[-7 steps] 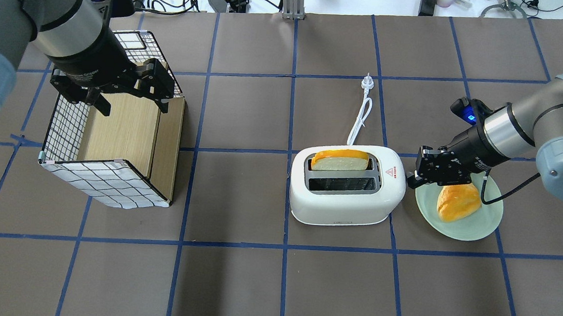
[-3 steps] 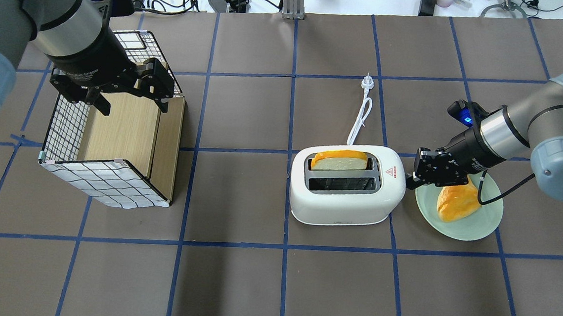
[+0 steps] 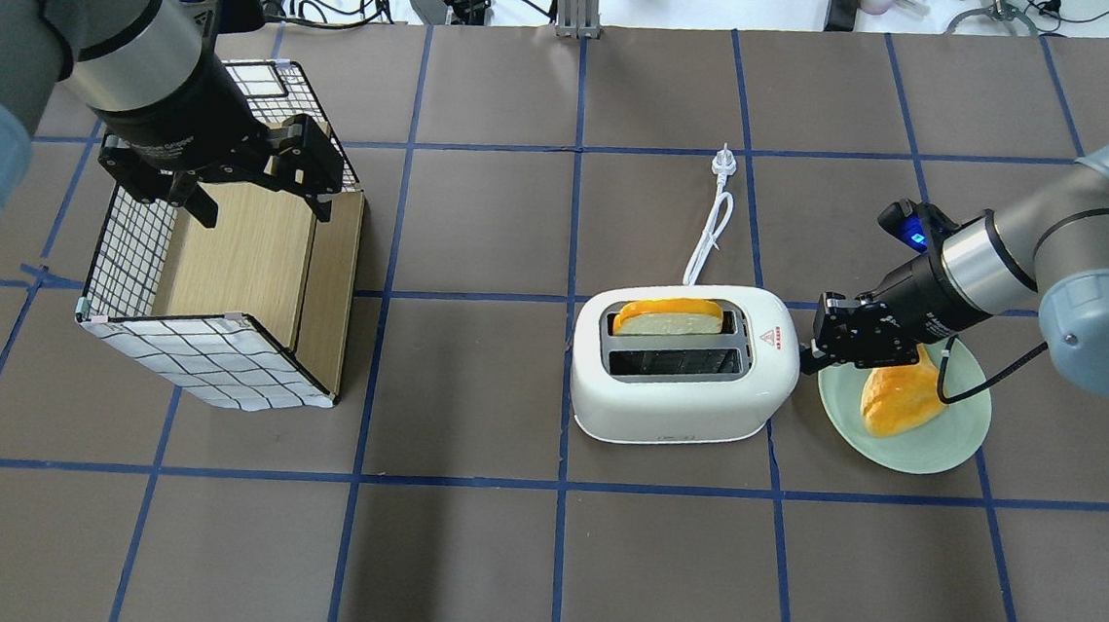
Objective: Press toaster with right arm
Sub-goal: 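Press the toaster lever down with the right gripper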
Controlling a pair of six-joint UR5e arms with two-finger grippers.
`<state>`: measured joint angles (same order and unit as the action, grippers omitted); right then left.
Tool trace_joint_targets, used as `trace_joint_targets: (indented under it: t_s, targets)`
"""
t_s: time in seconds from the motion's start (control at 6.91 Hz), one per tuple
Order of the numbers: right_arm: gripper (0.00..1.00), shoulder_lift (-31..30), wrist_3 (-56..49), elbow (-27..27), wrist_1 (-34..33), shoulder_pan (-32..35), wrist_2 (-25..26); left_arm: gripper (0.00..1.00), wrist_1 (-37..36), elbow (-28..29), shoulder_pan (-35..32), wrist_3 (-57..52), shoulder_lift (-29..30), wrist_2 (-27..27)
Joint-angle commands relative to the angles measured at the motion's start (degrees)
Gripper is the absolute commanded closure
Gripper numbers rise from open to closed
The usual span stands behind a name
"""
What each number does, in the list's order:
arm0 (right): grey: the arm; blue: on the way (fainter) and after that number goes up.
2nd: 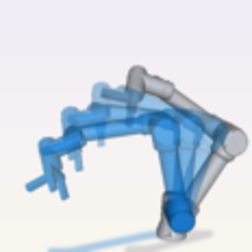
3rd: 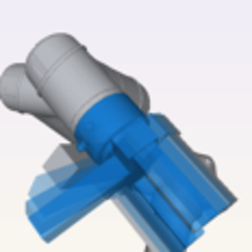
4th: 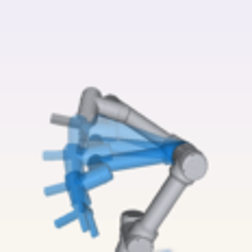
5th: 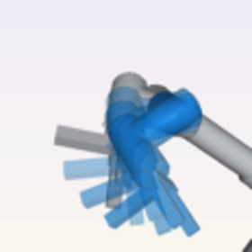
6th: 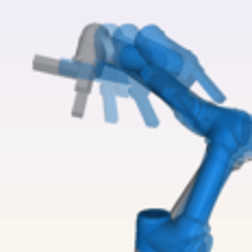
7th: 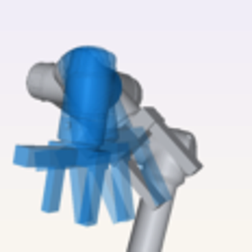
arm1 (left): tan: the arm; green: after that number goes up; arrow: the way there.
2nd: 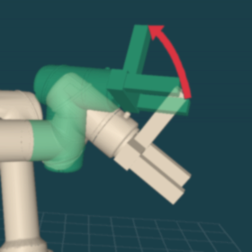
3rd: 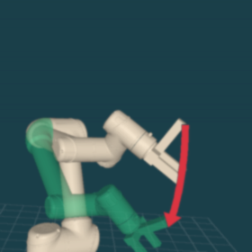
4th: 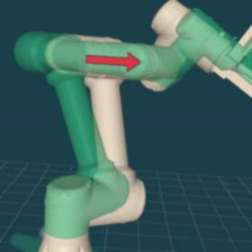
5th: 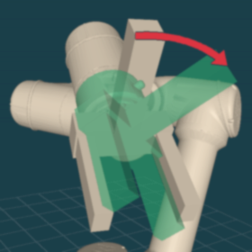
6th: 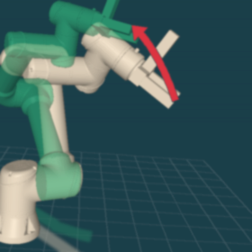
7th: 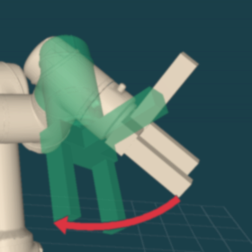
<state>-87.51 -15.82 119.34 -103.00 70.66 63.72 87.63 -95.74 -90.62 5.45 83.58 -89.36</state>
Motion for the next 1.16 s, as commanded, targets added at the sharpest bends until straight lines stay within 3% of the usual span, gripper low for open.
trace_joint_targets:
  t_s: [0.0, 0.58, 1.01]
  targets:
    - [1.00, 1.0, 0.0, 0.0, -0.8, 0.0, 0.0, 0.00, 0.0, -0.1, 0.0, 0.0, 0.0, 0.1]
    - [1.00, 1.2, 0.5, 0.0, -1.0, 0.0, 0.0, 0.00, 0.0, -0.1, 0.0, 0.0, 0.0, 0.0]
    - [1.00, -0.1, 3.8, -1.6, 0.3, -0.1, 2.8, 0.00, 0.0, -0.1, 0.0, 0.0, 0.0, 0.0]
